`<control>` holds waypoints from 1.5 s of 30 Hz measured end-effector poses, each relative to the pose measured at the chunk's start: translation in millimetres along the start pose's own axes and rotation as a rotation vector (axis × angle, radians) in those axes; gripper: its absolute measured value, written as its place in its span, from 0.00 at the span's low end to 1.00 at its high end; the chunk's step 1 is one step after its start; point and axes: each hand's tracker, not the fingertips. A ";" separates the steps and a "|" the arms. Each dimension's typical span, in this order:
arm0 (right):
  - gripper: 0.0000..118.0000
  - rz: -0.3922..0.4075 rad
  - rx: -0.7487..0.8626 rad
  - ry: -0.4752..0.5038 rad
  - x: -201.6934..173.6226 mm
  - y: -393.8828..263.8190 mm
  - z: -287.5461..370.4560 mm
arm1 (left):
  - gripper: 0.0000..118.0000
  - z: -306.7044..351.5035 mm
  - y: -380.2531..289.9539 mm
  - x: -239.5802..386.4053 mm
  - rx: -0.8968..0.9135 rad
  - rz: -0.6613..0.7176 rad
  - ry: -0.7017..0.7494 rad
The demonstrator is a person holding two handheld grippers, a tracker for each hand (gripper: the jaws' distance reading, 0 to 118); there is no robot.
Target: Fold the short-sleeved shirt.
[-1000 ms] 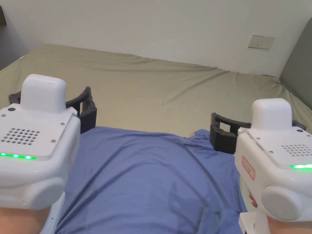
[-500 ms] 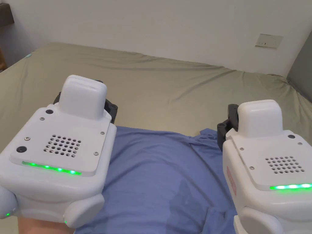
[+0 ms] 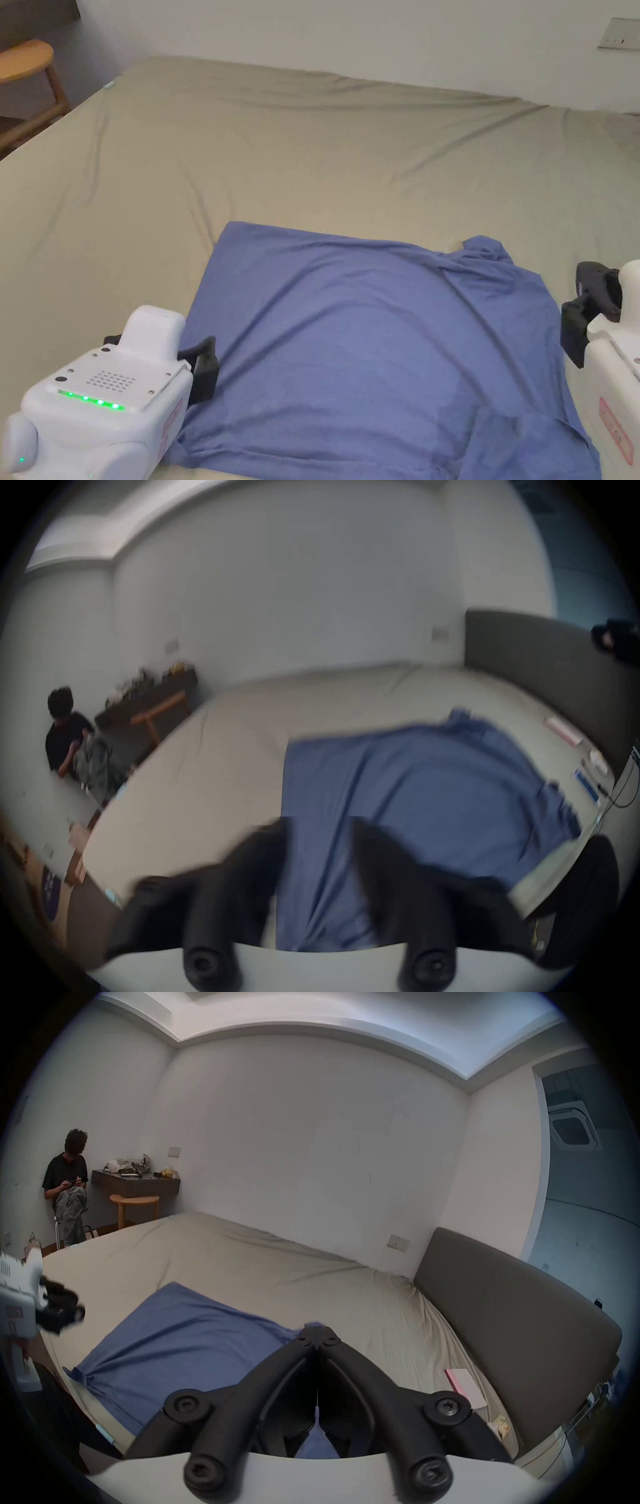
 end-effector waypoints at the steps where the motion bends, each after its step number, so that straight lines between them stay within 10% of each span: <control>1: 0.02 -0.017 -0.023 -0.003 3.0 -5.3 -0.5 | 0.94 -8.3 -14.8 -5.2 -0.064 0.015 0.008; 11: 0.02 -0.026 -0.168 -0.025 12.4 -40.7 -8.1 | 0.88 -49.8 -93.6 -16.2 -0.343 0.074 0.133; 17: 0.02 -0.018 -0.183 -0.040 14.3 -40.9 -11.4 | 0.07 -56.3 -87.3 -9.5 -0.325 0.105 0.060; 25: 0.03 -0.073 -0.298 -0.070 38.9 -67.9 -24.6 | 0.04 -36.1 -55.2 -13.8 -0.187 0.112 0.045; 26: 0.13 -0.076 -0.355 -0.061 43.7 -79.7 -29.4 | 0.04 -33.0 -50.2 -16.1 -0.190 0.110 0.040; 29: 0.92 -0.113 -0.534 -0.057 57.3 -125.4 -41.6 | 0.04 -25.6 -42.7 -19.6 -0.168 0.122 0.035; 45: 0.86 0.012 -0.811 0.121 22.7 -227.2 -78.1 | 0.04 -24.3 -45.3 -8.6 -0.240 0.080 0.061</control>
